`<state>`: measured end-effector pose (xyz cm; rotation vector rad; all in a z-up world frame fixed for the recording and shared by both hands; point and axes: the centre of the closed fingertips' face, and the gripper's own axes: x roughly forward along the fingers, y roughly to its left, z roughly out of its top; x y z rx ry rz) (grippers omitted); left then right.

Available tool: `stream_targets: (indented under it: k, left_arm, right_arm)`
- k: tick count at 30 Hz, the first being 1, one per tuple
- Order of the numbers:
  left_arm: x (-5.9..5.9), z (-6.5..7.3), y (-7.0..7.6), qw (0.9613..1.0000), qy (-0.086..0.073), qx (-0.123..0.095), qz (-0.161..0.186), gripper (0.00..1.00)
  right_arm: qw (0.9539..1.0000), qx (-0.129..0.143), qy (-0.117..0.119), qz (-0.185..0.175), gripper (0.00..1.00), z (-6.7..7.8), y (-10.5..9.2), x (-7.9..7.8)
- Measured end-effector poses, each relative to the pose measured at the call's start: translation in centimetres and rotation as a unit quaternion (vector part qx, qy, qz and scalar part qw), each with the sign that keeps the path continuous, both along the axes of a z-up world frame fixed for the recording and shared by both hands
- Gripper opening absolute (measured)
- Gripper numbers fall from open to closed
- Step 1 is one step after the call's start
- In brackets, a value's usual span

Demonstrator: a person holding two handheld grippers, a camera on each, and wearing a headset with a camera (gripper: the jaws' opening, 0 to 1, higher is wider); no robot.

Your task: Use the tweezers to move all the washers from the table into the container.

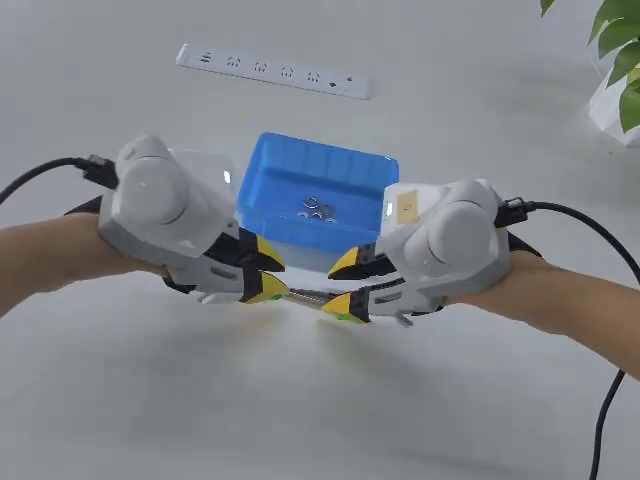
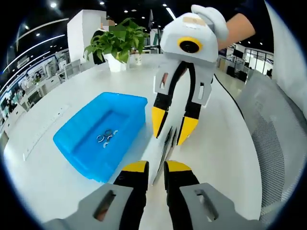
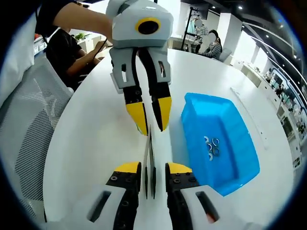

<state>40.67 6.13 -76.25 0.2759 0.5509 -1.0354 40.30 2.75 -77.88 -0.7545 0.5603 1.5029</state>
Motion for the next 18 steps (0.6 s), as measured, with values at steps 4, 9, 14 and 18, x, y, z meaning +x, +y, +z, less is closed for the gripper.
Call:
stream_targets:
  k: [4,9,14,18]
  left_arm:
    - [-0.5,1.5,0.9,0.9996,-0.011,-0.017,0.017,0.23]
    - [-1.6,3.9,2.2,0.9979,-0.042,-0.032,0.039,0.27]
    - [-2.4,8.2,3.2,0.9881,-0.1,-0.082,0.084,0.44]
    - [-3.4,9.7,3.5,0.9871,-0.098,-0.086,0.092,0.75]
  right_arm:
    - [0.9974,0.053,0.014,-0.046,0.23,2.4,-0.6,0.0]
    - [0.9906,0.104,0.03,-0.083,0.26,4.9,-1.9,-0.2]
    - [0.9808,0.147,0.053,-0.117,0.38,7.4,-3.2,-0.7]
    - [0.9785,0.164,0.039,-0.119,0.47,9.2,-4.1,-1.6]
